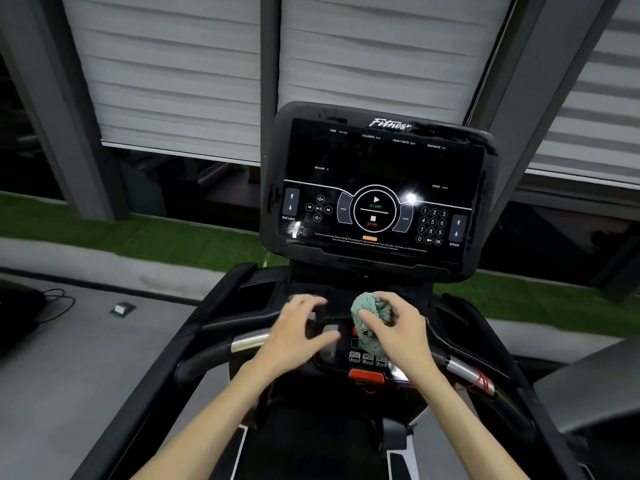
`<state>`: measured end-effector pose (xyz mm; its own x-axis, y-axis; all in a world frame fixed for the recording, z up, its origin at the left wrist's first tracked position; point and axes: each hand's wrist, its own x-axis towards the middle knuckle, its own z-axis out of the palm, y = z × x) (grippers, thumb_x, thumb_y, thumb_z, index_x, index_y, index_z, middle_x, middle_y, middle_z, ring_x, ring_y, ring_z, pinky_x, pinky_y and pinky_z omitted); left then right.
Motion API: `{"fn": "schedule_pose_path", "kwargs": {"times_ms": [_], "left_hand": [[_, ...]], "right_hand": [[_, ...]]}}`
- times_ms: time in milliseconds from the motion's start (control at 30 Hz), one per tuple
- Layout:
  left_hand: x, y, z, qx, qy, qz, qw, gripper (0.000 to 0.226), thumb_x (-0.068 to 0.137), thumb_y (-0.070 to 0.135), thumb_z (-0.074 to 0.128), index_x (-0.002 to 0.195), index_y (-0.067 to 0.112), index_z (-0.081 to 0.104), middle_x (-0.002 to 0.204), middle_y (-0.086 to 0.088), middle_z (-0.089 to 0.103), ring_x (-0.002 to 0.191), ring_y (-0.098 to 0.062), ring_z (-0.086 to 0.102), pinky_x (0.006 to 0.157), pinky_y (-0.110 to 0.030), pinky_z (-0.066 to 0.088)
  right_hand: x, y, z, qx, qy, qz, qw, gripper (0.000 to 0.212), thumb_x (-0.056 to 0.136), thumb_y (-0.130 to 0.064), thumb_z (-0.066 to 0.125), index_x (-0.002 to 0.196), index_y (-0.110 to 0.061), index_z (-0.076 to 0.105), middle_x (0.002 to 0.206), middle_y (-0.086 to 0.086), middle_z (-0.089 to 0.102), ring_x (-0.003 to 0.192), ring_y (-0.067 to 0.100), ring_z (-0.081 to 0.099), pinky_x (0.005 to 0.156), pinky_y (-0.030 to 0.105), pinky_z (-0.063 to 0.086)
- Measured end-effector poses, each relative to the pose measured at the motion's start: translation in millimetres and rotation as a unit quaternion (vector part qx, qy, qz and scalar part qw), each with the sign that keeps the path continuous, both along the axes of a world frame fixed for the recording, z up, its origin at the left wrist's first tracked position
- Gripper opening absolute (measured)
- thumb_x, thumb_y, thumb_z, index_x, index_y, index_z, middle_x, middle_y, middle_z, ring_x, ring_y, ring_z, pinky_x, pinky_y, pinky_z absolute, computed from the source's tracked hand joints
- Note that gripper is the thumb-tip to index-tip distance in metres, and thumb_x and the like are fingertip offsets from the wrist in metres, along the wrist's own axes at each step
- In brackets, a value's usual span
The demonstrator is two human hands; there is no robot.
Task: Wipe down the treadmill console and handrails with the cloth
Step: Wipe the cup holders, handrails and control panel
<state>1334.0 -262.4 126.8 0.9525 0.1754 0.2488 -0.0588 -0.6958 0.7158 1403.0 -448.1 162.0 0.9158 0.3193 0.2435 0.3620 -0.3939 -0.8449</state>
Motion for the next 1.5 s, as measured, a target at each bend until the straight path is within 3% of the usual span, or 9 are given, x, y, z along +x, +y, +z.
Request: {"fn": "schedule_pose_path", "kwargs": {"times_ms": [133, 200, 267, 467, 700, 867, 1133, 1367, 1500], "left_hand": [[-1.3, 20.5, -28.1, 0.225, 0.105, 0.017, 0.969, 0.117, 0.073, 0.074, 0.054, 0.154, 0.012, -0.004, 0.163, -0.004, -0.004, 0.15, -0.022, -0.001, 0.12, -0.039, 0.004], [-2.0, 20.1, -43.7, 0.296, 0.172, 0.001, 0.94, 0.126, 0.067, 0.081, 0.048, 0.146, 0.017, -0.027, 0.16, -0.004, -0.022, 0.149, -0.026, -0.01, 0.119, -0.048, -0.001], [-1.6, 16.6, -55.2, 0.321, 0.18, 0.006, 0.93, 0.124, 0.07, 0.081, 0.051, 0.141, 0.021, -0.032, 0.161, -0.005, -0.019, 0.149, -0.028, -0.007, 0.118, -0.052, 0.002], [0.3, 11.6, -67.3, 0.33, 0.159, 0.037, 0.93, 0.124, 0.068, 0.08, 0.059, 0.152, 0.028, -0.017, 0.162, -0.005, -0.004, 0.149, -0.03, -0.001, 0.117, -0.053, 0.002], [0.3, 10.5, -62.0, 0.34, 0.173, 0.042, 0.923, 0.126, 0.067, 0.078, 0.063, 0.154, 0.022, -0.009, 0.16, -0.007, 0.004, 0.148, -0.033, 0.003, 0.118, -0.054, 0.004], [0.4, 10.8, -63.9, 0.326, 0.172, 0.037, 0.929, 0.125, 0.065, 0.074, 0.068, 0.154, 0.026, -0.007, 0.159, -0.005, 0.011, 0.147, -0.031, 0.007, 0.118, -0.055, 0.006], [-0.4, 11.9, -66.7, 0.329, 0.129, 0.063, 0.934, 0.124, 0.061, 0.076, 0.067, 0.154, 0.026, 0.002, 0.147, -0.003, 0.029, 0.137, -0.026, 0.027, 0.116, -0.05, 0.015], [1.7, 11.9, -80.0, 0.35, 0.096, 0.078, 0.929, 0.127, 0.05, 0.096, 0.033, 0.151, 0.023, 0.015, 0.134, -0.008, 0.043, 0.12, -0.031, 0.044, 0.107, -0.055, 0.029], [1.7, 12.1, -83.9, 0.339, 0.071, 0.082, 0.934, 0.121, 0.054, 0.093, 0.037, 0.15, 0.022, 0.02, 0.13, -0.01, 0.047, 0.116, -0.034, 0.047, 0.103, -0.057, 0.033]], "right_hand": [[4.1, 18.6, -12.7, -0.139, -0.206, 0.042, 0.968, 0.034, 0.082, -0.018, 0.074, 0.114, -0.015, 0.063, 0.101, 0.0, 0.063, 0.093, 0.018, 0.06, 0.079, 0.026, 0.048], [2.9, 34.3, -28.2, -0.198, -0.29, 0.069, 0.934, 0.029, 0.081, -0.013, 0.074, 0.108, -0.01, 0.064, 0.101, 0.005, 0.055, 0.089, 0.022, 0.056, 0.065, 0.027, 0.047], [0.2, 42.5, -43.6, -0.244, -0.328, 0.061, 0.911, 0.03, 0.082, -0.009, 0.073, 0.109, -0.008, 0.061, 0.105, 0.007, 0.05, 0.089, 0.022, 0.051, 0.058, 0.027, 0.048], [-39.5, 20.0, -86.8, -0.33, -0.365, 0.141, 0.859, 0.066, 0.066, -0.001, 0.079, 0.128, -0.005, 0.057, 0.115, 0.01, 0.054, 0.093, 0.023, 0.052, 0.076, 0.031, 0.055], [-3.4, 49.5, -46.9, -0.304, -0.327, 0.067, 0.892, 0.051, 0.072, 0.002, 0.073, 0.12, -0.009, 0.058, 0.106, 0.011, 0.046, 0.088, 0.023, 0.046, 0.06, 0.026, 0.049], [-41.2, 31.4, -77.7, -0.333, -0.326, 0.119, 0.877, 0.07, 0.06, 0.001, 0.08, 0.126, -0.005, 0.058, 0.112, 0.016, 0.05, 0.092, 0.027, 0.051, 0.07, 0.032, 0.055], [-49.7, 27.6, -82.5, -0.338, -0.338, 0.145, 0.866, 0.064, 0.06, 0.003, 0.08, 0.121, -0.008, 0.062, 0.112, 0.013, 0.053, 0.094, 0.026, 0.055, 0.071, 0.032, 0.057], [-39.3, -39.9, -98.2, -0.351, -0.321, 0.09, 0.875, 0.061, 0.061, 0.011, 0.076, 0.119, -0.006, 0.065, 0.116, 0.016, 0.052, 0.103, 0.033, 0.052, 0.072, 0.034, 0.058], [-52.0, 5.3, -99.8, -0.338, -0.317, 0.082, 0.882, 0.055, 0.065, 0.006, 0.075, 0.118, -0.007, 0.065, 0.116, 0.02, 0.054, 0.102, 0.036, 0.051, 0.076, 0.041, 0.056]]}}
